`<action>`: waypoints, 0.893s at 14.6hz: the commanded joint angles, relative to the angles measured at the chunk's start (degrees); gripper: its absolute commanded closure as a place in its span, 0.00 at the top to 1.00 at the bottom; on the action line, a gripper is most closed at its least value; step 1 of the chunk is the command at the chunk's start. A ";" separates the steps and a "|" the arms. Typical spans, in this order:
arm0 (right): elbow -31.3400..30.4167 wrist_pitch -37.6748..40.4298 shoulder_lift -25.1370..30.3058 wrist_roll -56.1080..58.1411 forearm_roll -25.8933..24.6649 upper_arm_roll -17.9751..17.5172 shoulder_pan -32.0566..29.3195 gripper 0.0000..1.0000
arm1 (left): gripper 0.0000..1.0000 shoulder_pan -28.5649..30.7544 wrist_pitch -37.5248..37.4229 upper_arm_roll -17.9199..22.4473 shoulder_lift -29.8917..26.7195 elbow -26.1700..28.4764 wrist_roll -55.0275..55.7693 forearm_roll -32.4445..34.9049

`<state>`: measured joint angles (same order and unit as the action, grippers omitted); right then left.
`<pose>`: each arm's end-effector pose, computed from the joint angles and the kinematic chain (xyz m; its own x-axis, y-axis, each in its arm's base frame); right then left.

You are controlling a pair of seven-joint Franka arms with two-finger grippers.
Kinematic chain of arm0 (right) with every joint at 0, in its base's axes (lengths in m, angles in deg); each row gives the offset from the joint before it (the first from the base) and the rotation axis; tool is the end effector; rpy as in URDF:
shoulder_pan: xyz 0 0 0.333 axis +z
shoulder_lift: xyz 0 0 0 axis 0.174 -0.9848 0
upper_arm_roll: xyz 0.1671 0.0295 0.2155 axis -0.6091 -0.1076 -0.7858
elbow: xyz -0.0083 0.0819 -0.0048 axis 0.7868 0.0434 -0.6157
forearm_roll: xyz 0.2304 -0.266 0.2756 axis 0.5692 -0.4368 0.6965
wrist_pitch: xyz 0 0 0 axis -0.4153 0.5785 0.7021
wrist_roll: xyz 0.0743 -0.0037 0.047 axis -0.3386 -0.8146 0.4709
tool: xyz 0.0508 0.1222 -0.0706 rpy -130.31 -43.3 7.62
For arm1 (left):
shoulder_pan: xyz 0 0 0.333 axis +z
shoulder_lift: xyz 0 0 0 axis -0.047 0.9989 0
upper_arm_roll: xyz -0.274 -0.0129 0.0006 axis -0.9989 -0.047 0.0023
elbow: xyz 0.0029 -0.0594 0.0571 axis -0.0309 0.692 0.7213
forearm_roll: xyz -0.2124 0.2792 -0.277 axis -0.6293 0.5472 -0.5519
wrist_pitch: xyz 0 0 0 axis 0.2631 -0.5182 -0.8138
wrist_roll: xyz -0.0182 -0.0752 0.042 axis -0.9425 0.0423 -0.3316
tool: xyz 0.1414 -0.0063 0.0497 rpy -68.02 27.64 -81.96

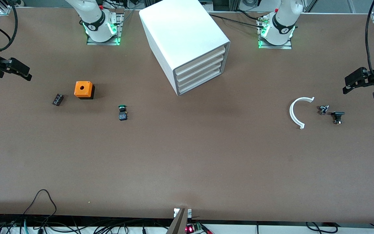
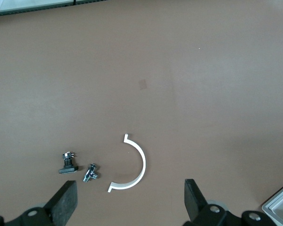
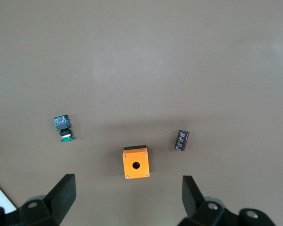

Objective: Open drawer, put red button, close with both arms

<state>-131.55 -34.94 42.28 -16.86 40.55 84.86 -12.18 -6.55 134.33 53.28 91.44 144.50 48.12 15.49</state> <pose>0.5956 -0.0308 0.5038 0.9957 -0.0925 0.0049 -0.0927 -0.9950 0.0383 0.6313 0.0304 0.5212 0.9864 -0.1430 0.0805 -0.1447 -0.9893 0.0159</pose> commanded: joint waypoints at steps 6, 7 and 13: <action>-1.19 -0.53 -0.29 0.55 1.18 -0.17 -0.30 1.00 | 1.00 0.25 -3.70 0.62 0.01 -0.95 -0.23 0.87; -1.19 -0.62 -0.38 0.55 1.18 -0.17 -0.30 1.00 | 1.00 0.69 -3.78 0.62 0.01 -0.95 -0.23 0.79; -1.28 -0.89 -0.47 0.64 0.91 -0.09 -0.30 1.00 | 1.00 2.10 -3.87 0.18 0.01 -0.95 1.44 0.79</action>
<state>-132.20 -35.19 41.38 -16.86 40.59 84.86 -12.18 -4.45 131.73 53.81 91.46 144.50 48.50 15.49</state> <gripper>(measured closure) 0.000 0.000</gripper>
